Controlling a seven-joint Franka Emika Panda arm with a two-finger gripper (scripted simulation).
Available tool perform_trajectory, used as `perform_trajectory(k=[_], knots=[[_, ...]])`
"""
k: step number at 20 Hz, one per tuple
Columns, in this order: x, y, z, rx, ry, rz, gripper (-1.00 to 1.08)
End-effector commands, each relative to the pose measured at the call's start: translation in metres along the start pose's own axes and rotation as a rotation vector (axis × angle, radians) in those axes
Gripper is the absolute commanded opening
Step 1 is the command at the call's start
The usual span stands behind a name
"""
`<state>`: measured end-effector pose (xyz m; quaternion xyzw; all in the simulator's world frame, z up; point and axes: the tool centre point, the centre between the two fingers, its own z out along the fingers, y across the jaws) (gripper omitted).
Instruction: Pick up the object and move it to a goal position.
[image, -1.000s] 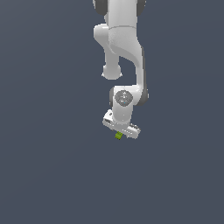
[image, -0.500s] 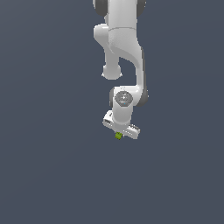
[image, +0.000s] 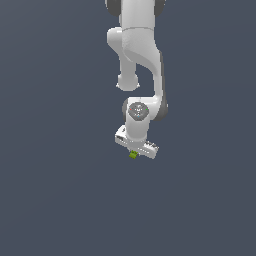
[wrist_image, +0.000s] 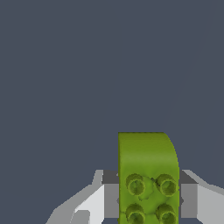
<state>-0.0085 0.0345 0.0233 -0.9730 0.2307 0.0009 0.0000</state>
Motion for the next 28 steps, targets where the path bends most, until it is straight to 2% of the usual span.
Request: perform_trajectory(k=[1, 17, 22, 28], knots=[[0.008, 0.009, -0.011, 0.001, 0.002, 0.001, -1.0], [0.098, 0.102, -0.13, 0.001, 0.002, 0.001, -1.0], [0.116, 0.118, -0.152, 0.001, 0.002, 0.001, -1.0], [0.126, 0.126, -0.163, 0.001, 0.002, 0.001, -1.0]])
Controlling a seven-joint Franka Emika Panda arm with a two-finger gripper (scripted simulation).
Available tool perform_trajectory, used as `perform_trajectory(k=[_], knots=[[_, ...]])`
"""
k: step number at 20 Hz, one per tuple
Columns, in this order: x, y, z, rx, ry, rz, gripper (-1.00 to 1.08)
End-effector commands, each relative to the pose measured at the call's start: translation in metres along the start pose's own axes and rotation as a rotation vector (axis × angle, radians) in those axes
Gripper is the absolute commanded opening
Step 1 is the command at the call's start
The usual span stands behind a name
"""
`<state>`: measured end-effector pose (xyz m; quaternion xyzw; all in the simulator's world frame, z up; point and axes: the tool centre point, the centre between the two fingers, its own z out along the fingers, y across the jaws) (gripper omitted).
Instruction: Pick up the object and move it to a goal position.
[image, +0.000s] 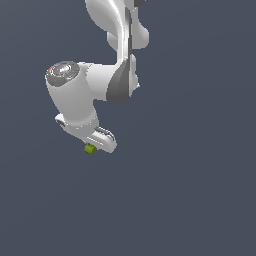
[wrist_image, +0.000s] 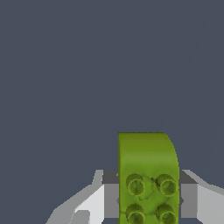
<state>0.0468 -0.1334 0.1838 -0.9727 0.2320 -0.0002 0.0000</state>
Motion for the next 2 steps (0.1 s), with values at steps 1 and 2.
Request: perform_trajectory(k=[1, 2], knots=[[0.0022, 0.0013, -0.0024, 0.0, -0.001, -0.001, -1.0], [0.0023, 0.0014, -0.0026, 0.0, -0.001, -0.001, -1.0]])
